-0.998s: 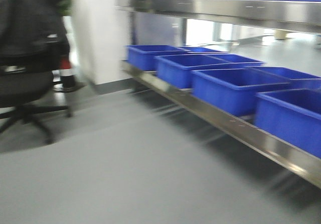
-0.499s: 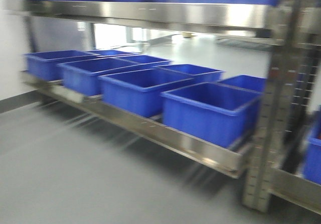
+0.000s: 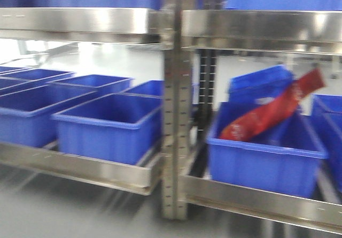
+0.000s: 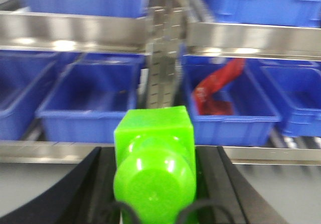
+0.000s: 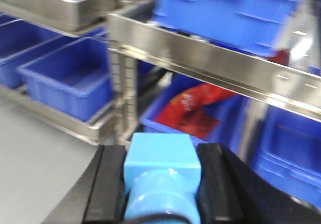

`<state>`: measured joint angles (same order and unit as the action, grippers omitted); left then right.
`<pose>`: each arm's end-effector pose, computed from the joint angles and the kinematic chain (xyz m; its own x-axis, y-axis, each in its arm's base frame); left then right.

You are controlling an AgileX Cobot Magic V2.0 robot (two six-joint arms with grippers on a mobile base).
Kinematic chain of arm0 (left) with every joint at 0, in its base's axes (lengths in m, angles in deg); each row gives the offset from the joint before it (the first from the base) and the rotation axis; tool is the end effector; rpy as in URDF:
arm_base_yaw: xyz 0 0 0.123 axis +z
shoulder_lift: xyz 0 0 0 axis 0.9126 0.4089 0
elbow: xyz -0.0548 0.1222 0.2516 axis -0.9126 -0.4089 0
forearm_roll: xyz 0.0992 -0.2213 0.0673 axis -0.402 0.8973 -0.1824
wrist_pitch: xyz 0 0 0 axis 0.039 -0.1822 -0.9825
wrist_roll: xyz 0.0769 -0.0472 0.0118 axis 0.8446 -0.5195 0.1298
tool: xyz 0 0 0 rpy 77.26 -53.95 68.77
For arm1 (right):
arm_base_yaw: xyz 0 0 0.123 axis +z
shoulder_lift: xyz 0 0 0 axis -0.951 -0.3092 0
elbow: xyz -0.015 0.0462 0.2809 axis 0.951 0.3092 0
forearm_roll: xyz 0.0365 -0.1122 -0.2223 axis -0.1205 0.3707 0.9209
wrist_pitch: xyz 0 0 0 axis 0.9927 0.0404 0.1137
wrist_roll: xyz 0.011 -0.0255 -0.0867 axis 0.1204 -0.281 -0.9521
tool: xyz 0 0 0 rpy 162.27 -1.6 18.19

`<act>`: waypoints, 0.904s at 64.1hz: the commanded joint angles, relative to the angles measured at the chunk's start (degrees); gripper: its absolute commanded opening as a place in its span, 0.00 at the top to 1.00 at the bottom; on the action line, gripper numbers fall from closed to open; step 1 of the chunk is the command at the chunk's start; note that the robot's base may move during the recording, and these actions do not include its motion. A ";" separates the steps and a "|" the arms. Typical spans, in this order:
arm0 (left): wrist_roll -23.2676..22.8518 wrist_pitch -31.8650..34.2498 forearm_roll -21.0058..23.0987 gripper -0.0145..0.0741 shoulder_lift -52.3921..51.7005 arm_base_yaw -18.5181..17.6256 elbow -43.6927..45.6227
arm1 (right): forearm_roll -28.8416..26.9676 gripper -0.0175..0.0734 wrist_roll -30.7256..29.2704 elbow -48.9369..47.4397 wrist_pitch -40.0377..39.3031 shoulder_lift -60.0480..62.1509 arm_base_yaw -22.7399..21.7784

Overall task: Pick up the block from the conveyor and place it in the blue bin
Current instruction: 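Drive the base up to the steel shelf of blue bins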

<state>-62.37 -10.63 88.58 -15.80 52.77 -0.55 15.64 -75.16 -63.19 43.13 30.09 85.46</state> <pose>0.1021 -0.0247 0.4279 -0.3169 0.0635 -0.9463 0.2328 0.9725 -0.0127 0.1129 0.0287 0.4375 -0.3659 -0.1030 -0.9249 -0.2538 0.9672 -0.0073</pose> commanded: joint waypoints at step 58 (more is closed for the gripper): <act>-0.71 1.06 -0.03 0.96 -0.35 -0.43 0.05 | 0.74 0.98 -0.18 -0.56 -1.06 0.18 -0.14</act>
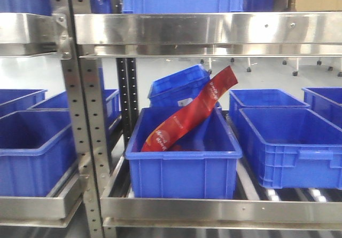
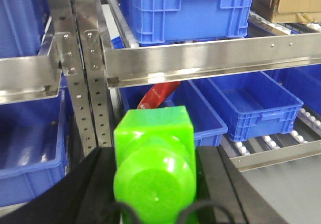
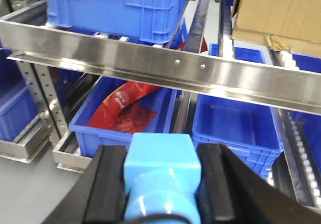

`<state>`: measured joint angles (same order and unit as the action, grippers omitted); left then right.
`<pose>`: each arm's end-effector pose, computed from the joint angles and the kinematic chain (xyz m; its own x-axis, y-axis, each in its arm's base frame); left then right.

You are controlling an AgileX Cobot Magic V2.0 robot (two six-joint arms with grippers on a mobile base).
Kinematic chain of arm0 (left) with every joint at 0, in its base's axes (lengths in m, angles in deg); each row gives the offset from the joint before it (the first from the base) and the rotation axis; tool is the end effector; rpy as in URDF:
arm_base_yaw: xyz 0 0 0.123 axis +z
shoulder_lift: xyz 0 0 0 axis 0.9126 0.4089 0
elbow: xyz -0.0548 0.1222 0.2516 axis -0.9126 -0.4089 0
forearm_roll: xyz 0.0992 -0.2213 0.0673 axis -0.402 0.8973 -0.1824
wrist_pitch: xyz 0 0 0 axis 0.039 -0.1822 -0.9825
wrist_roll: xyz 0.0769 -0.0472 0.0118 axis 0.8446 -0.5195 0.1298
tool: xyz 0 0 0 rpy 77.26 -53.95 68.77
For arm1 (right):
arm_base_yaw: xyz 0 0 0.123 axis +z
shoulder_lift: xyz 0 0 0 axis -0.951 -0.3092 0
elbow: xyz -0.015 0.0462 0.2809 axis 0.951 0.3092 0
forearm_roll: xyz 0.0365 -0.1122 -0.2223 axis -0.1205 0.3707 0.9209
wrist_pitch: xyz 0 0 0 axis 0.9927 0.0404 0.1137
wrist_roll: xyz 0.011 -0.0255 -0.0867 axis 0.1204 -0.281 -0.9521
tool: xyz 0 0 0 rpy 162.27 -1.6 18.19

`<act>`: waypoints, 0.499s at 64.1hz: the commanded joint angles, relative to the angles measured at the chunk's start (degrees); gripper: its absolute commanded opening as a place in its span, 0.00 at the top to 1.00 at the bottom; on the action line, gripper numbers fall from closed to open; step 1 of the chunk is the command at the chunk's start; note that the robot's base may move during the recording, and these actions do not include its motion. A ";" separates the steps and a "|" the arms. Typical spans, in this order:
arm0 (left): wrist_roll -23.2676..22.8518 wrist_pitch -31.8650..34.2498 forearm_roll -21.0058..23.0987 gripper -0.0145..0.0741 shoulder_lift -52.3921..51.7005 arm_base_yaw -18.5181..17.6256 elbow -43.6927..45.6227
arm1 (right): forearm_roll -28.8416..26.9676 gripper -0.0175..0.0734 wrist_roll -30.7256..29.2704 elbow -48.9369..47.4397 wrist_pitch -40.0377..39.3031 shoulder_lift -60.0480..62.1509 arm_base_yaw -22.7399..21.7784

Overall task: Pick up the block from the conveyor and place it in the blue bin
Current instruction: 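Drive the base up to the steel shelf of blue bins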

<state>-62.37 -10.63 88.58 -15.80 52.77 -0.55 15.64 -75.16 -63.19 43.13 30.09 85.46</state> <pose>0.1021 -0.0247 0.4279 -0.3169 0.0635 -0.9463 0.2328 0.9725 -0.0127 0.1129 0.0287 0.4375 -0.3659 -0.1030 -0.9249 -0.2538 0.9672 -0.0073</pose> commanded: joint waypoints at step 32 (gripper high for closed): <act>-0.71 1.06 -0.03 0.96 -0.35 -0.43 0.05 | 0.74 0.98 -0.18 -0.56 -1.06 0.18 -0.14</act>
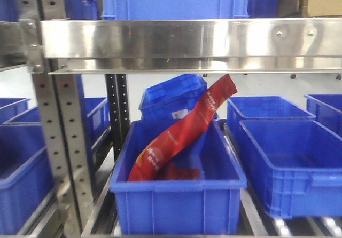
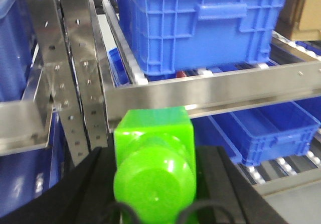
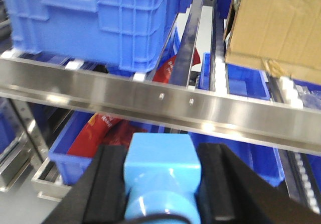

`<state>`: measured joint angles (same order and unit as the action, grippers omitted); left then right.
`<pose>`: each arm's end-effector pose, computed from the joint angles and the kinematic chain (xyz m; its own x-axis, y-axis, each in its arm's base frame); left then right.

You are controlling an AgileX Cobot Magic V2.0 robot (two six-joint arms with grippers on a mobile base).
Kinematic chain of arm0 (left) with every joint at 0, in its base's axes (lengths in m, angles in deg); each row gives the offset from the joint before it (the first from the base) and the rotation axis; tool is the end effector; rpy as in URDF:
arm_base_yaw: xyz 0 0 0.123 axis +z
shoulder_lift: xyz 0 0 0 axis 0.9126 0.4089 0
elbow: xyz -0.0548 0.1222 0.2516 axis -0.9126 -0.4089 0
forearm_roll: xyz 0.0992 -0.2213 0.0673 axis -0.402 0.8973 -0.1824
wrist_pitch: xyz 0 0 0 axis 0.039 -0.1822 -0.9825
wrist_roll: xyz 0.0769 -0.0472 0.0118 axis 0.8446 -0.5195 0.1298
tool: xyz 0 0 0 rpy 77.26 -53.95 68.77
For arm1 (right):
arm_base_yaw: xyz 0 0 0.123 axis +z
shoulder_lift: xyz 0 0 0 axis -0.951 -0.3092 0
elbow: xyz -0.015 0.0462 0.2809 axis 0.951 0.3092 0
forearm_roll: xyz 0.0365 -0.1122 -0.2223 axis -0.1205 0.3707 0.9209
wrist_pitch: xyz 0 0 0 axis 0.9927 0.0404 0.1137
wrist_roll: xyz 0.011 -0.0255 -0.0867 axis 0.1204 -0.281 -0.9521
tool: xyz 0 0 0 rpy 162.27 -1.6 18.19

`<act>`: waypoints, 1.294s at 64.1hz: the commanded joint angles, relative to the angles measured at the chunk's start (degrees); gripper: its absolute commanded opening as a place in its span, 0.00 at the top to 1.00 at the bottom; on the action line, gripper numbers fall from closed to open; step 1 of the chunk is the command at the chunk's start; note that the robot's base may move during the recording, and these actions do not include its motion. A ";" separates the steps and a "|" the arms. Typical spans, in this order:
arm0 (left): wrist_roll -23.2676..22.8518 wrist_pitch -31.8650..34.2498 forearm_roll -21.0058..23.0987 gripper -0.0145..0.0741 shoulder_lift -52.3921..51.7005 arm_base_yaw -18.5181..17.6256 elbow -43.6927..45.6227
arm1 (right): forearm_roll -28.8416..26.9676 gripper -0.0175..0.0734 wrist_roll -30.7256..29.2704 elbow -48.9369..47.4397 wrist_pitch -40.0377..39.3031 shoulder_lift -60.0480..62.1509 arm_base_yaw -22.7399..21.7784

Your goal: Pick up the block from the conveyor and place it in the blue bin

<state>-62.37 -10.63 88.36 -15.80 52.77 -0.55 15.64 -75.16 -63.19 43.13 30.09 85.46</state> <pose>0.1021 -0.0244 0.4279 -0.3163 0.0661 -0.9464 0.2311 0.9729 -0.0092 0.1129 0.0287 0.4375 -0.3659 -0.1030 -0.9249 -0.2538 0.9672 -0.0073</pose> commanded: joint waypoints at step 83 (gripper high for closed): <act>-0.71 1.06 0.19 0.96 -0.35 -0.43 0.05 | 0.74 0.98 -0.18 -0.56 -1.06 0.18 -0.14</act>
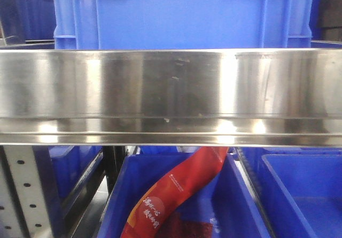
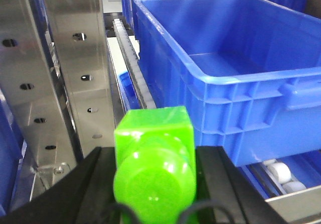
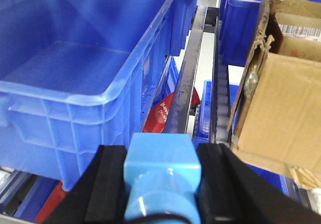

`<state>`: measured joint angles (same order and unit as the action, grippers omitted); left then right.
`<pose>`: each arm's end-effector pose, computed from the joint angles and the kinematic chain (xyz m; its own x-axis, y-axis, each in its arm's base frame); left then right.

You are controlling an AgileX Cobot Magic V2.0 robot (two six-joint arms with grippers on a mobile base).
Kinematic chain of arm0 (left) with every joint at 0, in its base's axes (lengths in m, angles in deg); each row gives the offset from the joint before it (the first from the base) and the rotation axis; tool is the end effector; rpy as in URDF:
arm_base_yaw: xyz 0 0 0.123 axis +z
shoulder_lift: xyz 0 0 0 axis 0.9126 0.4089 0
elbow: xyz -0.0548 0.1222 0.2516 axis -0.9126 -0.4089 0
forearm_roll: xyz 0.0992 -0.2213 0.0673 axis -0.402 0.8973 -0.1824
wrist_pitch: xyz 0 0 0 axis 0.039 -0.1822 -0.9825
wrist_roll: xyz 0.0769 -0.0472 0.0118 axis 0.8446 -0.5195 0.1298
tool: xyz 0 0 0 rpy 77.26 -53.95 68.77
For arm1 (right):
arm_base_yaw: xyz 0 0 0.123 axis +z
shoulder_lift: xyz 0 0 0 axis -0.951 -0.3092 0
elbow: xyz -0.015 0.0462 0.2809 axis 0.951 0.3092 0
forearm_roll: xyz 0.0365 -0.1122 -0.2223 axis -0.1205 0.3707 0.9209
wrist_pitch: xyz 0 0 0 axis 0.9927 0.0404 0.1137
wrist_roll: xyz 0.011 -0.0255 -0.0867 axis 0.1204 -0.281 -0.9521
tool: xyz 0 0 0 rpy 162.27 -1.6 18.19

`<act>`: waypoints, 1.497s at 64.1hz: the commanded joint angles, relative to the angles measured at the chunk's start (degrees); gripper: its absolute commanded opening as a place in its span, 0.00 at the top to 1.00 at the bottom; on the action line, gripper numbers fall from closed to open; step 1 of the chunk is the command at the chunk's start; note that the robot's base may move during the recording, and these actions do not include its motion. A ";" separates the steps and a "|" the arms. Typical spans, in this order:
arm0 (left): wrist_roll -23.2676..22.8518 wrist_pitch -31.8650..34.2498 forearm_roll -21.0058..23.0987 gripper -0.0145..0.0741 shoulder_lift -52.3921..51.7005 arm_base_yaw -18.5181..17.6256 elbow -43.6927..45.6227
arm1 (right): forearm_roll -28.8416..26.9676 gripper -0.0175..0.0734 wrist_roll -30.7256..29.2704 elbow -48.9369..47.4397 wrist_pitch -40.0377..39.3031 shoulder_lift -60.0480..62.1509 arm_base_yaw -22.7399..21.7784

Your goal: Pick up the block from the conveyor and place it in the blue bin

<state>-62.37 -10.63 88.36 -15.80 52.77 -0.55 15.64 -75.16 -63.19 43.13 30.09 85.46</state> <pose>0.1021 -0.0244 0.4279 -0.3163 0.0661 -0.9464 0.2311 0.9729 -0.0092 0.1129 0.0287 0.4375 -0.3659 -0.1030 -0.9249 -0.2538 0.9672 -0.0073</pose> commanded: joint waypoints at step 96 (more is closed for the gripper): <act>-0.71 6.00 0.20 0.96 -0.35 -0.43 0.05 | 0.64 0.98 -0.18 -0.67 -0.63 0.18 -0.14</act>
<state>-62.37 -7.37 88.36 -15.80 52.77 -0.55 15.64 -75.16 -63.19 43.13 30.09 85.46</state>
